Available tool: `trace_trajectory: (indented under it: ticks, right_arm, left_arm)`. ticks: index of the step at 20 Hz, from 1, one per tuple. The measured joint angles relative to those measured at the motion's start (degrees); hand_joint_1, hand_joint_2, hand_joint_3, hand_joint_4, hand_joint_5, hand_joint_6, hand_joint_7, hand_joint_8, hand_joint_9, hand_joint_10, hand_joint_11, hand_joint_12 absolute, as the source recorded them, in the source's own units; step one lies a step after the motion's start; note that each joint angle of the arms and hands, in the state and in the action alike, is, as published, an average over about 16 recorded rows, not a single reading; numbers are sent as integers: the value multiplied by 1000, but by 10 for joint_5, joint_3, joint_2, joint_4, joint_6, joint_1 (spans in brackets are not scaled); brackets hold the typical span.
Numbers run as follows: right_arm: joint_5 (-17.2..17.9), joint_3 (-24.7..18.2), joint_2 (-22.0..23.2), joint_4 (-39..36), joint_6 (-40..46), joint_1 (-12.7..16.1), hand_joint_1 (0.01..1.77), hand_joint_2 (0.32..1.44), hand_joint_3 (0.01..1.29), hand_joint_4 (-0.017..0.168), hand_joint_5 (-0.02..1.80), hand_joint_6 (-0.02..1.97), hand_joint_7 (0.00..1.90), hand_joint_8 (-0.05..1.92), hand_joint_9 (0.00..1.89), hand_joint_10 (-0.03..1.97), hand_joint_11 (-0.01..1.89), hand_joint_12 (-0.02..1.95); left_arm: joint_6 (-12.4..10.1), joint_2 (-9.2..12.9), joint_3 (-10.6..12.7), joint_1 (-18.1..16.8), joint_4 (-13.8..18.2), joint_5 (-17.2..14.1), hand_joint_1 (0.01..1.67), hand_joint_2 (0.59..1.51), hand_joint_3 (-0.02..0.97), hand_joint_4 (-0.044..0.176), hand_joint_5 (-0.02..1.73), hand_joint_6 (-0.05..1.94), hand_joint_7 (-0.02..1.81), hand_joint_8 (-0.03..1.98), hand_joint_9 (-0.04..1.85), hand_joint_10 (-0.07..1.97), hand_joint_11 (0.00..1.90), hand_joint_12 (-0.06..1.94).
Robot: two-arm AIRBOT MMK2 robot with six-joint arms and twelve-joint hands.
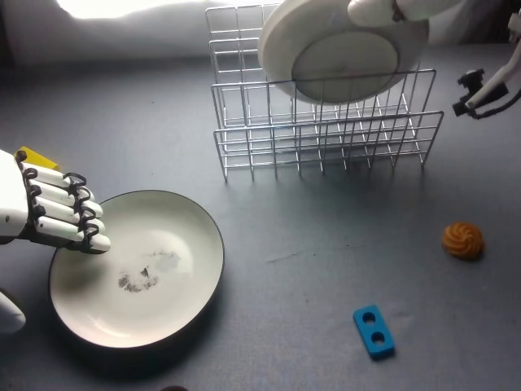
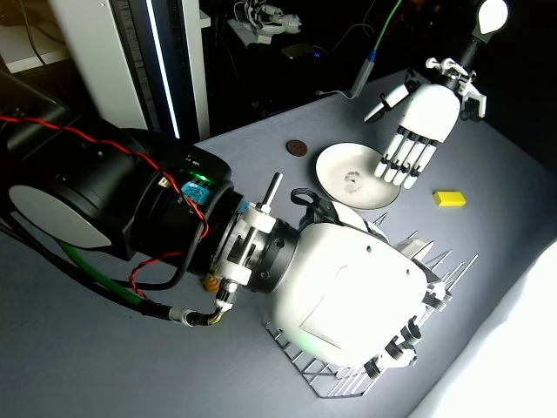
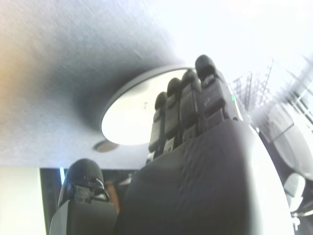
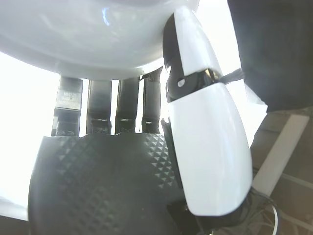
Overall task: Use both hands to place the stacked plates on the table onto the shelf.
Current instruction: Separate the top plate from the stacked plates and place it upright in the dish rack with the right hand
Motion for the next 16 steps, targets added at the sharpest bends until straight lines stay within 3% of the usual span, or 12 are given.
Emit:
trace_trajectory:
  ticks: [7,13,16]
  right_arm:
    - [10,2,-3,2,-10,-19,1213,1134,13,-11,759,1035,865,1288,719,1353,393,1775]
    - [15,5,-4,1,-15,-28,1139,1180,12,-11,700,1115,770,1070,617,1271,310,1773]
    - [18,6,-4,1,-18,-31,1081,1197,12,-9,675,1021,733,922,570,1199,265,1757]
  left_arm:
    - [1,-1,4,0,0,0,22,1132,-1,5,99,6,141,17,105,-10,17,257]
    - [3,-2,7,-3,0,1,22,1129,-1,6,98,6,140,17,105,-14,17,242]
    - [5,-2,9,-4,1,3,22,1127,-1,6,100,6,139,17,104,-14,17,235]
